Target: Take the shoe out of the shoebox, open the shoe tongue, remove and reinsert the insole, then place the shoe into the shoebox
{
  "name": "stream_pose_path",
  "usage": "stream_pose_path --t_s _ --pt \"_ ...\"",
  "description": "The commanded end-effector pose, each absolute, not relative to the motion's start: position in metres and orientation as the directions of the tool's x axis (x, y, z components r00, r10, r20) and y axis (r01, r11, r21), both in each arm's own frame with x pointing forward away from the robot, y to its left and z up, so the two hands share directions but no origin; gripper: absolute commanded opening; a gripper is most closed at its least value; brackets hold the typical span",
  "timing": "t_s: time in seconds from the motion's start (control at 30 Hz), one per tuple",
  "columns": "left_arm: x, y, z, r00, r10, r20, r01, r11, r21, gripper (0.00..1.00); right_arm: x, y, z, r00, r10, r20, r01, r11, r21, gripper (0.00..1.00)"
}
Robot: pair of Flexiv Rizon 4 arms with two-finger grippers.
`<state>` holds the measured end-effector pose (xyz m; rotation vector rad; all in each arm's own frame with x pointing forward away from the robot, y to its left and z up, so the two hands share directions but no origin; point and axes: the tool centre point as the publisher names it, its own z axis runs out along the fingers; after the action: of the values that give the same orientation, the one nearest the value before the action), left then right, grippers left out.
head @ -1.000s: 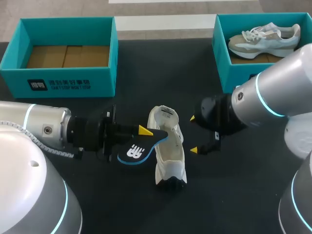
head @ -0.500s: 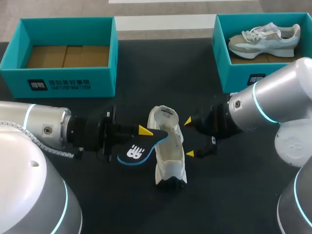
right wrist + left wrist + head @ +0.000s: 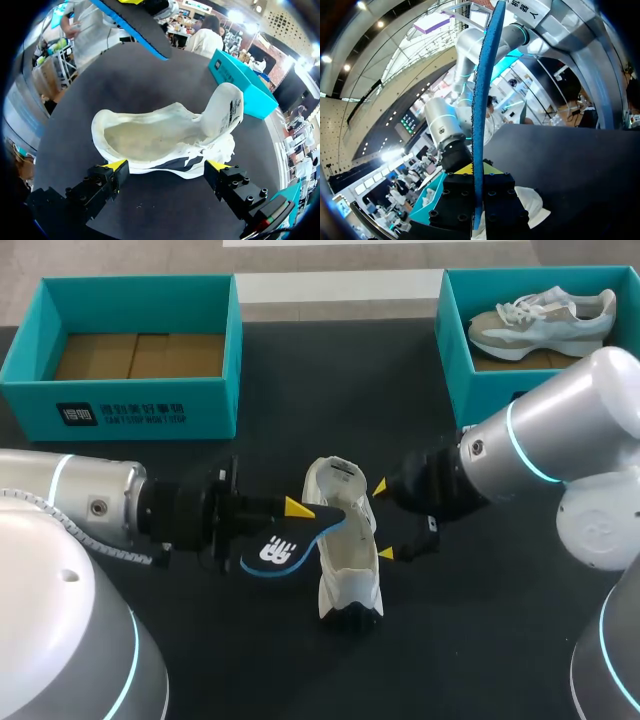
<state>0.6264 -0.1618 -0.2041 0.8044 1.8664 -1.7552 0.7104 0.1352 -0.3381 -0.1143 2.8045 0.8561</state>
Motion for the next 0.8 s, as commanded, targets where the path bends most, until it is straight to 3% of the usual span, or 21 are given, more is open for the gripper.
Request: stream_pose_path --t_s 0.03,0.8 --pt "0.617 -0.171 -0.215 -0.731 0.076 -0.678 0.681 0.016 -0.732 0.0 0.71 0.135 -0.339 -0.975 -0.012 -0.22 -0.133 0.829 0.544 1.0" --pt "0.614 -0.207 -0.254 -0.751 0.02 -0.66 0.66 0.025 -0.751 0.0 0.71 0.135 -0.339 -0.975 -0.012 -0.22 -0.133 0.829 0.544 1.0"
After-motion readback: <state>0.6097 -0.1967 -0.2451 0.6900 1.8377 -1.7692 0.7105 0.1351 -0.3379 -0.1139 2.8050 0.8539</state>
